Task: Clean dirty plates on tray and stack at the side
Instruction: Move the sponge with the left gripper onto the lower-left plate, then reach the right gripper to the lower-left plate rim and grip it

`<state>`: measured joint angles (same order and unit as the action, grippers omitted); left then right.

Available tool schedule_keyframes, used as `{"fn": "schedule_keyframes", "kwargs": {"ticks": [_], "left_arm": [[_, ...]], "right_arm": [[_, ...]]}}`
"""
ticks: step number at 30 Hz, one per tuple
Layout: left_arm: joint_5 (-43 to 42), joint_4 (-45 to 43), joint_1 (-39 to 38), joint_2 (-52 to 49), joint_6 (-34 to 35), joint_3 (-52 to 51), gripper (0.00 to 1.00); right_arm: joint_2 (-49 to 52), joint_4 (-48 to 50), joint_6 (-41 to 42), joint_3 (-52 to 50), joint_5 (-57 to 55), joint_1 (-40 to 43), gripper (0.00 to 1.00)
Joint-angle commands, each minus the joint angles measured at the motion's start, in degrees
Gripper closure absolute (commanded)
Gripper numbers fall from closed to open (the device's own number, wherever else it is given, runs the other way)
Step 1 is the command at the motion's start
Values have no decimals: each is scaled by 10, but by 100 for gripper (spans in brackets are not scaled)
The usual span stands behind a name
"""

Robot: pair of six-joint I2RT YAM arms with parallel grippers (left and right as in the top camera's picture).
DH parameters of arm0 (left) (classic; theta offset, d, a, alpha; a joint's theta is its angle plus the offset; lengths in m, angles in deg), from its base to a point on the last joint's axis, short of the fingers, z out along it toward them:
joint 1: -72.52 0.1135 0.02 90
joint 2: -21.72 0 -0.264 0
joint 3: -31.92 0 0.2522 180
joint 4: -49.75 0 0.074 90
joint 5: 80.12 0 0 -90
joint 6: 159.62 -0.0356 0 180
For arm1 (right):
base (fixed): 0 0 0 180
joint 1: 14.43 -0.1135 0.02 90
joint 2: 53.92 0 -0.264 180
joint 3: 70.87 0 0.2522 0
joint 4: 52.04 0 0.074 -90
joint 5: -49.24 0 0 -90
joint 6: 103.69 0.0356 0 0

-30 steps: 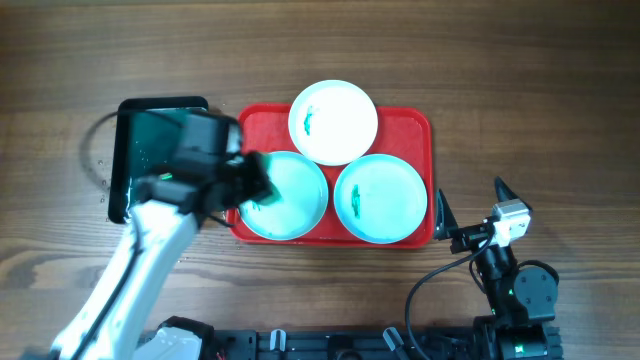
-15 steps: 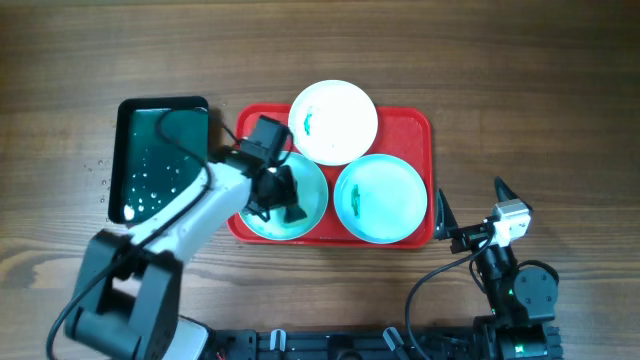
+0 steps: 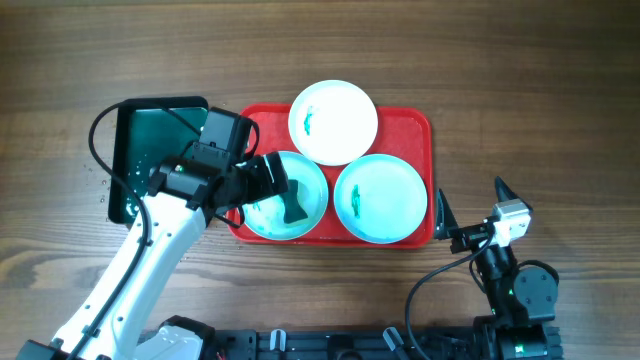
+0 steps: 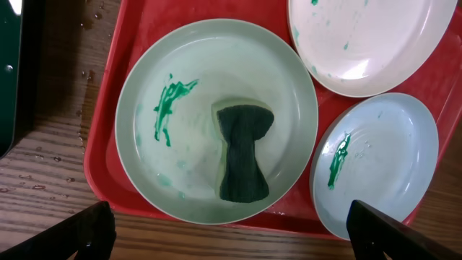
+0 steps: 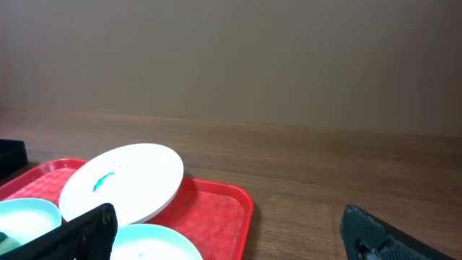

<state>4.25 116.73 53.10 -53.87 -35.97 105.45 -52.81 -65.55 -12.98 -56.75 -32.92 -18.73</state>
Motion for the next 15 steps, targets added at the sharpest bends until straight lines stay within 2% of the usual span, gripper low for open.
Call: {"fn": "schedule_keyframes", "kwargs": {"ticks": [1,3,4,5,7,8,11,12,14,15], "left_arm": [[-1,7,3,-2,-2,5,0],[-1,7,3,-2,-2,5,0],[-1,7,3,-2,-2,5,0],[-1,7,3,-2,-2,5,0],[-1,7,3,-2,-2,5,0],[-1,7,3,-2,-2,5,0],[-1,7,3,-2,-2,5,0],[-1,7,3,-2,-2,5,0],[-1,7,3,-2,-2,5,0],[-1,7,3,-2,-2,5,0]], "right_arm": [[-3,19,13,-1,13,3,0],[-3,18,163,-1,163,3,0],[-3,18,314,-1,286,3,0],[-3,18,402,-1,323,3,0],[-3,18,648,-1,337,3,0],[-3,45,730,-1,342,3,0],[-3,287,721,1,388,3,0],[-3,327,730,19,380,3,0],[18,271,665,97,370,3,0],[56,181,575,174,370,3,1]]}}
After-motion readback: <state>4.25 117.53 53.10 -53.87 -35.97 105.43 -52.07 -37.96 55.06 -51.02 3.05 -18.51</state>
